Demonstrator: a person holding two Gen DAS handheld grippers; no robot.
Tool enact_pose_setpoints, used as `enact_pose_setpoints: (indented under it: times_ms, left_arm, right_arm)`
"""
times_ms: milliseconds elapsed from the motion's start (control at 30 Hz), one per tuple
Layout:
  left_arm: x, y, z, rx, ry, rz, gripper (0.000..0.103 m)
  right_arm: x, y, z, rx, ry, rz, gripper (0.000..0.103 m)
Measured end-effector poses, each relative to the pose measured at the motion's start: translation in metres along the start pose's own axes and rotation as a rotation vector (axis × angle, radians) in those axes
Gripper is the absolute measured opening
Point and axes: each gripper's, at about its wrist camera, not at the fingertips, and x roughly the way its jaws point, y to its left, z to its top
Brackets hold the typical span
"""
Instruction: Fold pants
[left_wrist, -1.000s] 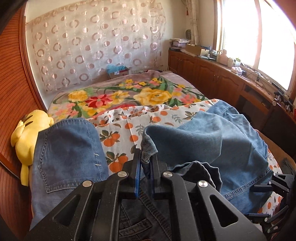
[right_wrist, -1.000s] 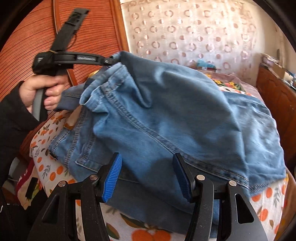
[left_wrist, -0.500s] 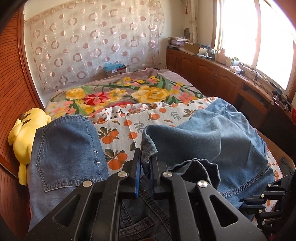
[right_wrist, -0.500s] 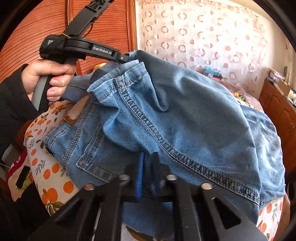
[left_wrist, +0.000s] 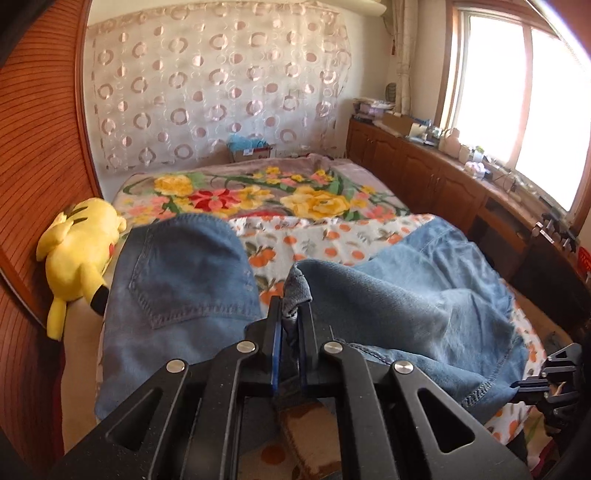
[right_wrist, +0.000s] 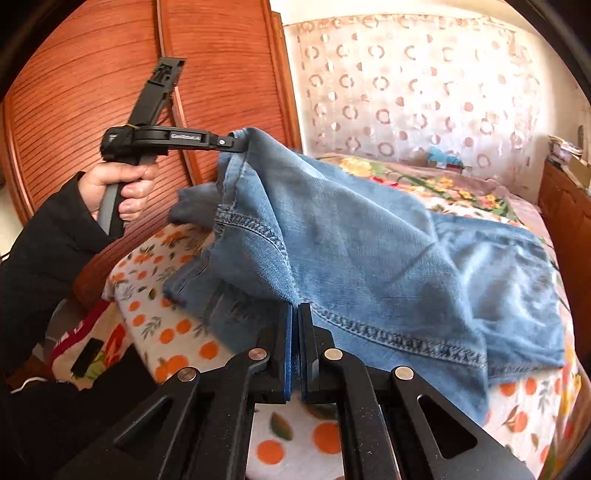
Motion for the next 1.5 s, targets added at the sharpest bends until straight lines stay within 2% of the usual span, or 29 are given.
enact_pose_setpoints:
  times_ms: [167, 333, 467, 500, 633, 800, 867, 1100, 1133, 1200, 1267, 1333, 1500]
  left_arm:
    - [0.007, -0.003, -0.025, -0.007, 0.034, 0.013, 0.01]
    - [-0.009, -0.008, -0.049, -0.015, 0.018, -0.008, 0.029]
    - [-0.032, -0.016, -0.062, -0.038, -0.039, -0.053, 0.047]
    - [-0.039, -0.019, -0.066, -0.049, -0.054, -0.067, 0.047]
    - [-0.052, -0.039, -0.08, -0.039, -0.07, -0.093, 0.047]
    - [-0.047, -0.058, -0.095, -0.015, -0.049, -0.109, 0.047]
    - [-0.041, -0.067, -0.101, 0.0, -0.032, -0.116, 0.047]
    - [-0.029, -0.093, -0.116, 0.065, 0.008, -0.18, 0.045]
    - [-0.028, -0.094, -0.118, 0.075, 0.007, -0.181, 0.043]
    - [-0.023, -0.097, -0.121, 0.087, 0.023, -0.174, 0.029]
    - [-0.019, -0.094, -0.122, 0.077, 0.042, -0.167, 0.022]
    - [-0.019, -0.092, -0.122, 0.066, 0.054, -0.175, 0.02]
    - [-0.046, -0.09, -0.12, 0.067, 0.016, -0.18, 0.015]
  right_arm:
    - [0.007, -0.006, -0.002, 0.035, 0.025, -0.009, 0.004]
    - [0.007, -0.016, 0.001, 0.086, 0.043, -0.035, 0.016]
    - [-0.005, -0.019, -0.006, 0.121, 0.026, -0.054, 0.019]
    - [-0.008, -0.02, -0.008, 0.132, 0.018, -0.061, 0.023]
    - [-0.025, -0.029, -0.01, 0.161, -0.022, -0.129, 0.042]
    - [-0.025, -0.042, -0.009, 0.156, -0.038, -0.244, 0.053]
    - [-0.018, -0.048, -0.009, 0.143, -0.035, -0.289, 0.054]
    - [0.012, -0.069, -0.008, 0.188, 0.014, -0.325, 0.054]
    - [0.015, -0.071, -0.009, 0.193, 0.017, -0.326, 0.054]
    - [0.019, -0.072, -0.009, 0.204, 0.031, -0.323, 0.054]
    - [0.015, -0.07, -0.008, 0.198, 0.008, -0.322, 0.054]
    - [0.014, -0.069, -0.009, 0.199, 0.005, -0.321, 0.054]
    - [0.009, -0.078, -0.012, 0.236, -0.009, -0.305, 0.054]
